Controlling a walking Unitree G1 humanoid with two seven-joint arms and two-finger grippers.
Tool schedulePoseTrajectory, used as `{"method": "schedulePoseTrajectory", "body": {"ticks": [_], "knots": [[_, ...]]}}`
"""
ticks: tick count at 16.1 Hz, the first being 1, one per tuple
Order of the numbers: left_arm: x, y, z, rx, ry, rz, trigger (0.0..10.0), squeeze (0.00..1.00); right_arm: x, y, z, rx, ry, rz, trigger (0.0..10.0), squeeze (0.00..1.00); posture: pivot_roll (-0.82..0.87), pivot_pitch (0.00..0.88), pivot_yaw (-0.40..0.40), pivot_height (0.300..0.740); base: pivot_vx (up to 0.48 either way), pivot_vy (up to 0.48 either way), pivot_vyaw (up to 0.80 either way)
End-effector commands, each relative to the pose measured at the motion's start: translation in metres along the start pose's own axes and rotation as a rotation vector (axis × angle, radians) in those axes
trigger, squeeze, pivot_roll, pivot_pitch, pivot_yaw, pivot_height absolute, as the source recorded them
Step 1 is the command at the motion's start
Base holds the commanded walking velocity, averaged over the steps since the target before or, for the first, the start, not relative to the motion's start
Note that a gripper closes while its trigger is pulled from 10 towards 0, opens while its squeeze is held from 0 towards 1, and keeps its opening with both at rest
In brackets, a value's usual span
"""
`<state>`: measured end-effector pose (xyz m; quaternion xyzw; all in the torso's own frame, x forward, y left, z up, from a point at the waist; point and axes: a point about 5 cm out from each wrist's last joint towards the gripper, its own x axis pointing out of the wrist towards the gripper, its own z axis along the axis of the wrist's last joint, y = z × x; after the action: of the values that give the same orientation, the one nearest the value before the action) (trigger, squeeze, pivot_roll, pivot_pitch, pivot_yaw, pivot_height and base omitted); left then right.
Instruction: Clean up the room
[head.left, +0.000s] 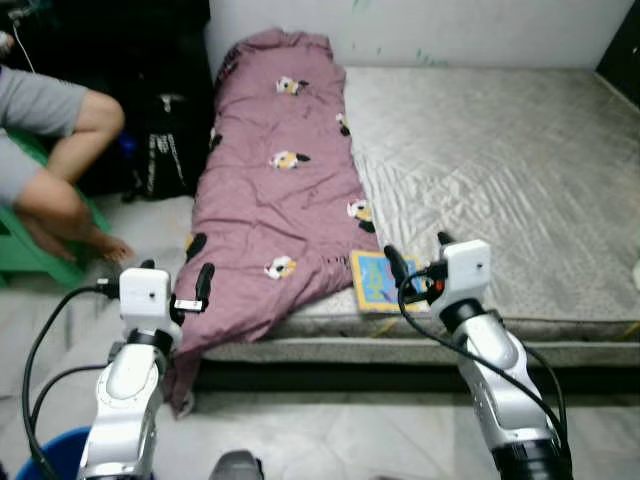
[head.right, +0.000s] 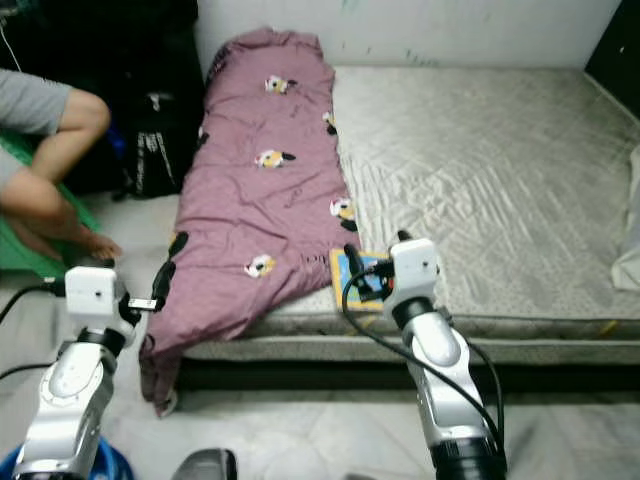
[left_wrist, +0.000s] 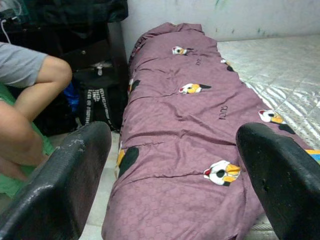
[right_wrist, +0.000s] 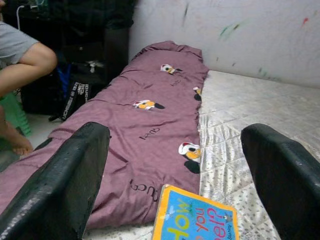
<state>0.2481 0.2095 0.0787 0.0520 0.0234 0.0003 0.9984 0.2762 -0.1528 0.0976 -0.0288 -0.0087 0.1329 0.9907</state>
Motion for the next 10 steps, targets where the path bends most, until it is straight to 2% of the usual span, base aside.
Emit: {"method": "schedulePoseTrajectory", "body": {"ticks": [1, 4, 6, 10], "knots": [[-0.002, 0.005, 0.006, -0.002, -0.023, 0.015, 10.0, 0.00, 0.000, 0.008, 0.006, -0.006, -0.025, 0.035, 10.0, 0.00, 0.00, 0.045, -0.064, 0.740, 0.000, 0.000, 0.00], [-0.004, 0.004, 0.004, -0.013, -0.018, 0.014, 10.0, 0.00, -0.003, 0.009, 0.003, -0.011, -0.012, 0.048, 10.0, 0.00, -0.01, 0.058, -0.069, 0.740, 0.164, 0.000, 0.00], [-0.003, -0.003, 0.006, -0.024, -0.021, -0.015, 10.0, 0.00, -0.002, 0.006, 0.003, -0.014, -0.006, 0.038, 10.0, 0.00, 0.00, 0.066, -0.067, 0.740, 0.249, 0.000, 0.00], [-0.005, -0.008, 0.007, -0.038, -0.023, -0.036, 10.0, 0.00, -0.005, 0.006, 0.003, -0.018, -0.001, 0.041, 10.0, 0.00, -0.01, 0.082, -0.068, 0.740, 0.318, 0.000, 0.00]]}}
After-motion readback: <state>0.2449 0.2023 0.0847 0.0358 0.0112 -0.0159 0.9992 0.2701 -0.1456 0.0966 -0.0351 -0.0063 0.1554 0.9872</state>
